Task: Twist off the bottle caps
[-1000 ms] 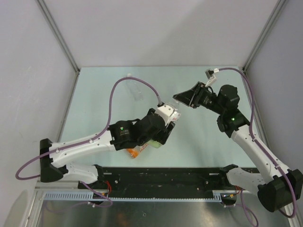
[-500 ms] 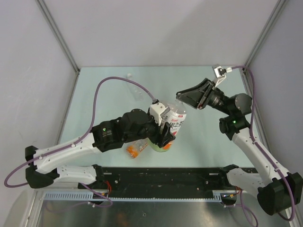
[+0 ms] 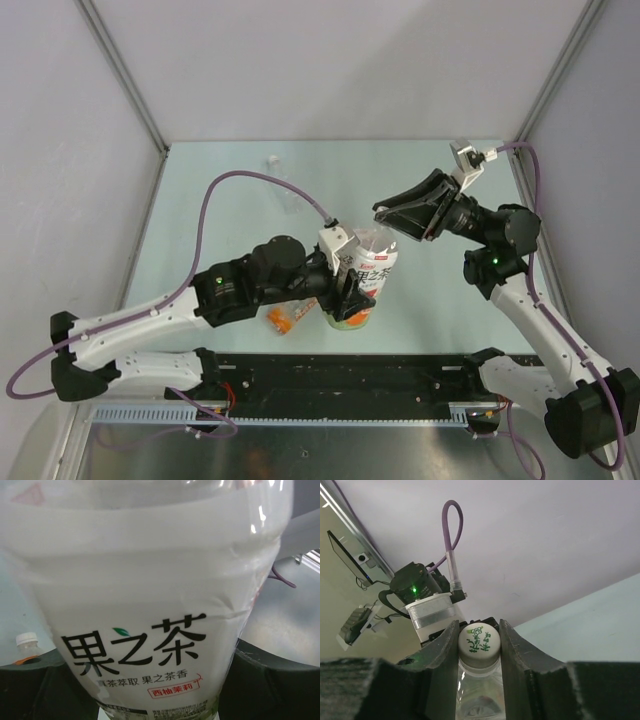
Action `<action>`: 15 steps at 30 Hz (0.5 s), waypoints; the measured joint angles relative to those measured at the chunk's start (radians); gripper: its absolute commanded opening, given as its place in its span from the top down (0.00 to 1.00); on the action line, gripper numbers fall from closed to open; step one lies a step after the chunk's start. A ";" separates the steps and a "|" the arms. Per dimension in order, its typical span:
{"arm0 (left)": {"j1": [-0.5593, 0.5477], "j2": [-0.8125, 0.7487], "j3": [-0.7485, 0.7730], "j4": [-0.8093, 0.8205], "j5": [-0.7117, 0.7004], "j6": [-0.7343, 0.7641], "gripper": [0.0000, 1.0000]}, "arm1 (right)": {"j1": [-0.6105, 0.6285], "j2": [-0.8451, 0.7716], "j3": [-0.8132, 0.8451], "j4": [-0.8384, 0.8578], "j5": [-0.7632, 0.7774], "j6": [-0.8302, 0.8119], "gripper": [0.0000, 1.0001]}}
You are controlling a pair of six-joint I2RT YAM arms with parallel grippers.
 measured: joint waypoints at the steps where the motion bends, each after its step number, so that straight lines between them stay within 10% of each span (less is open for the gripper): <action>1: 0.000 -0.003 -0.006 0.005 -0.004 0.000 1.00 | 0.000 -0.001 0.000 -0.006 0.000 -0.002 0.49; 7: -0.027 -0.010 -0.052 -0.008 -0.029 0.031 1.00 | -0.017 -0.009 0.000 -0.074 0.069 -0.008 0.05; 15: -0.034 -0.010 -0.078 -0.042 -0.140 0.035 1.00 | -0.037 -0.065 0.000 -0.217 0.181 -0.037 0.01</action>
